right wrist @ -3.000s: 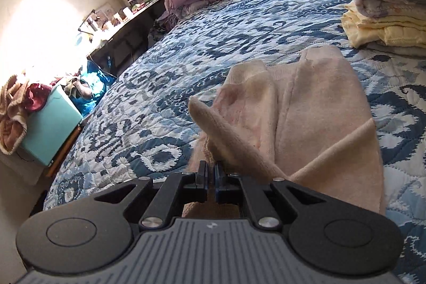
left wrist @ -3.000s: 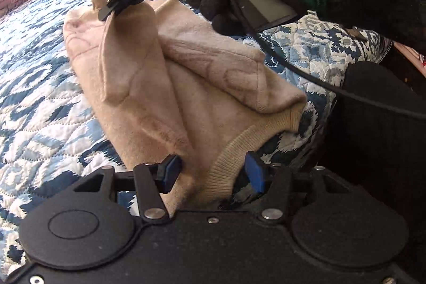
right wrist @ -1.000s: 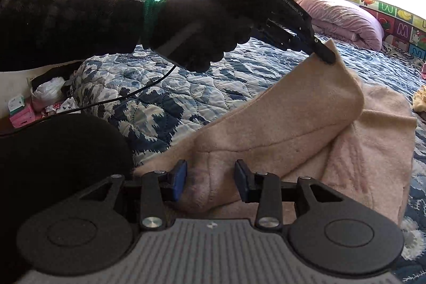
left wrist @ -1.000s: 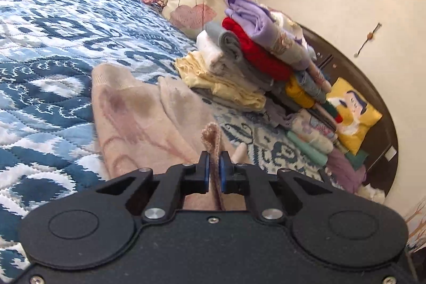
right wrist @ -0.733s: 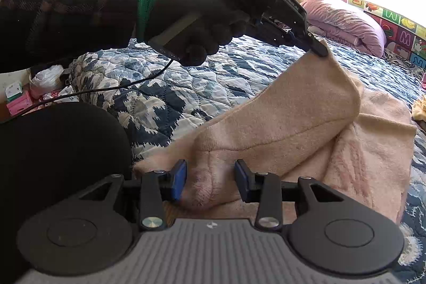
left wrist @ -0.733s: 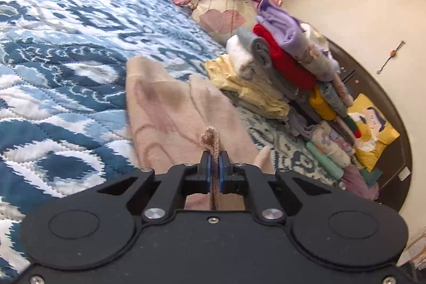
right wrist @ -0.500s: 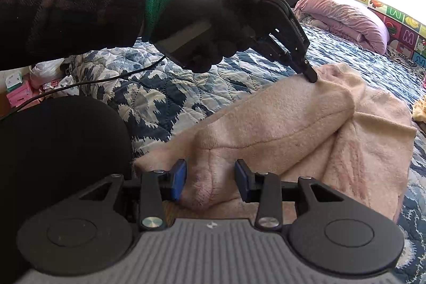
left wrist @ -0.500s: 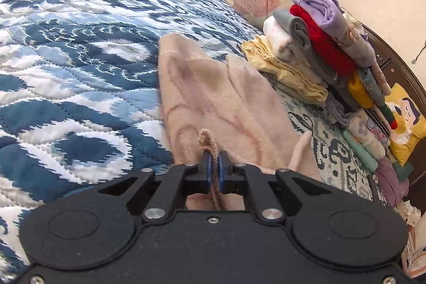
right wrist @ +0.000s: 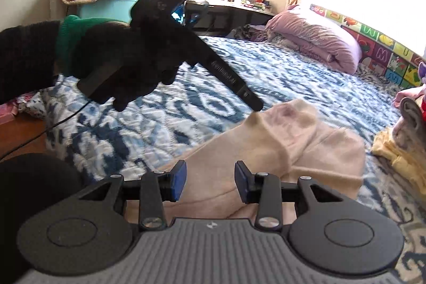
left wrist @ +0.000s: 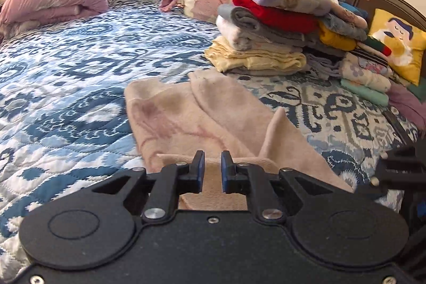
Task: Fold clothes
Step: 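Open the left tool and smooth the sweater with the right tool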
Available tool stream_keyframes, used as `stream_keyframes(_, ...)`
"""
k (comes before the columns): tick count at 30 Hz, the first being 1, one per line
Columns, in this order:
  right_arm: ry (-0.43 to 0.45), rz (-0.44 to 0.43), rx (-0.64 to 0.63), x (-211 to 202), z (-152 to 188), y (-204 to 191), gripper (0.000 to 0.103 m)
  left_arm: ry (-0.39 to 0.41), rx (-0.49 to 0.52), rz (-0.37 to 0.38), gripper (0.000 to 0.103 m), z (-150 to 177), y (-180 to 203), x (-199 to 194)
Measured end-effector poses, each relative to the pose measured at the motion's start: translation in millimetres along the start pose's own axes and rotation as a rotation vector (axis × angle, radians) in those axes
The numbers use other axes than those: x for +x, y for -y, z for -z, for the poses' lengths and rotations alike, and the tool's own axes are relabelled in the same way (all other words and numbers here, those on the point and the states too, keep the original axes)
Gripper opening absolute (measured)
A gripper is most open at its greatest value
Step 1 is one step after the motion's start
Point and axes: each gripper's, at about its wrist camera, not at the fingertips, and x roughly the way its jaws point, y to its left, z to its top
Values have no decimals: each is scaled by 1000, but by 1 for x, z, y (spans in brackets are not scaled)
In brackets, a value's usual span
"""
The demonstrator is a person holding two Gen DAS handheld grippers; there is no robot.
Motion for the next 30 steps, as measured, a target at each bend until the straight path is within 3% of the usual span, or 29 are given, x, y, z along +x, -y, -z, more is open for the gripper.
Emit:
stream_keyframes(3, -45, 38, 36, 43, -3, 25, 49, -91, -12, -5, 23, 10, -6, 34)
stream_keyframes(7, -120, -20, 87, 86, 16, 39, 51, -99, -80, -1, 24, 25, -19, 50)
stream_keyframes(13, -150, -61, 86, 90, 13, 46, 51, -90, -73, -40, 23, 25, -14, 48)
stream_keyframes(16, -140, -37, 84, 69, 11, 39, 52, -75, -51, -96, 23, 21, 0, 32)
stream_keyframes(18, -127, -18, 85, 52, 11, 34, 59, -51, -11, -128, 24, 19, 17, 17)
stream_keyframes(21, -105, 13, 89, 28, 14, 27, 67, -18, 20, -103, 24, 18, 38, 4)
stream_keyframes(24, -87, 51, 136, 14, 28, 28, 67, -32, 70, -82, 24, 18, 56, 15)
stream_keyframes(27, -93, 84, 192, 14, 35, 41, 62, -61, 50, -73, 24, 20, 57, 34)
stream_keyframes(30, -139, 108, 233, 24, 41, 58, 60, -97, 68, -125, 32, 30, 55, 53)
